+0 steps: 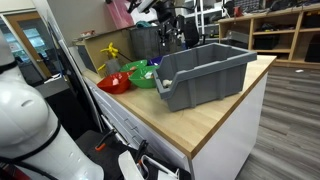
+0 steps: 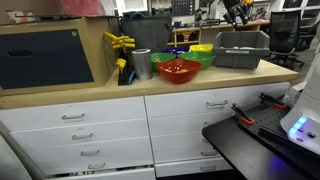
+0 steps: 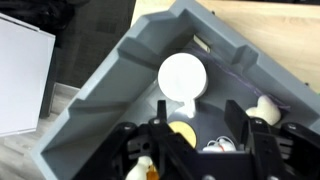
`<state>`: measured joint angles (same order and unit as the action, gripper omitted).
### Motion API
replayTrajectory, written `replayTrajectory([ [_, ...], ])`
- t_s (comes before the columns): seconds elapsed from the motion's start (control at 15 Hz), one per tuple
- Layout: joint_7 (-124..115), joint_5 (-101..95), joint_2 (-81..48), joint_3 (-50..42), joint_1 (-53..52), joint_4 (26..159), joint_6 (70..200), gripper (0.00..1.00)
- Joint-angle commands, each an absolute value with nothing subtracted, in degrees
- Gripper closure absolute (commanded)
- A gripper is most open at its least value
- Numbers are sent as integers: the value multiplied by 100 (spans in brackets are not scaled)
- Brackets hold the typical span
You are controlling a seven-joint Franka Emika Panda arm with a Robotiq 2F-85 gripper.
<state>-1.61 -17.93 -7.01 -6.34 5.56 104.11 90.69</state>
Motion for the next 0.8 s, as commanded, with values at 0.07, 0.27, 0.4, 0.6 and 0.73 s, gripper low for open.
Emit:
replayTrajectory([
  [0.07,-379,-1774,-826,-746,692,10655,10409,1],
  [0.27,-115,-1627,-1059,-833,831,10664,10724,0],
  [0.4,-43,-1562,-1253,-884,919,10608,10817,0],
  [0.6,-57,-1501,-1511,-952,1024,10528,11020,0],
  [0.73,-93,-1460,-1641,-967,1074,10490,11192,0],
])
